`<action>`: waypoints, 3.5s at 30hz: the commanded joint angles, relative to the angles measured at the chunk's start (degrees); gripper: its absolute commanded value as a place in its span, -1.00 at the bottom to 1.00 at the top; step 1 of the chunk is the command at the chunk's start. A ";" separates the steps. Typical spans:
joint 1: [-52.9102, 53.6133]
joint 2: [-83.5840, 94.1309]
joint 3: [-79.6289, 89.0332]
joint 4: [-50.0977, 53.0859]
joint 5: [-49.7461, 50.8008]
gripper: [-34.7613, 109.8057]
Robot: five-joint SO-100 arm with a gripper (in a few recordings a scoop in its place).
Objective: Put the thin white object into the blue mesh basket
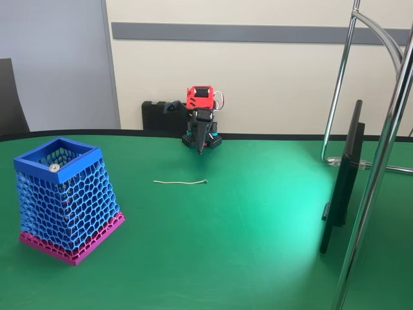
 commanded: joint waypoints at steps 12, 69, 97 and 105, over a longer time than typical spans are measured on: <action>0.53 0.35 0.44 -0.79 -1.32 -0.51; -0.18 0.35 0.44 -0.79 -1.85 -0.51; -0.97 -24.08 -15.38 0.88 1.14 -0.51; -2.11 -39.64 -24.35 1.32 2.81 -0.51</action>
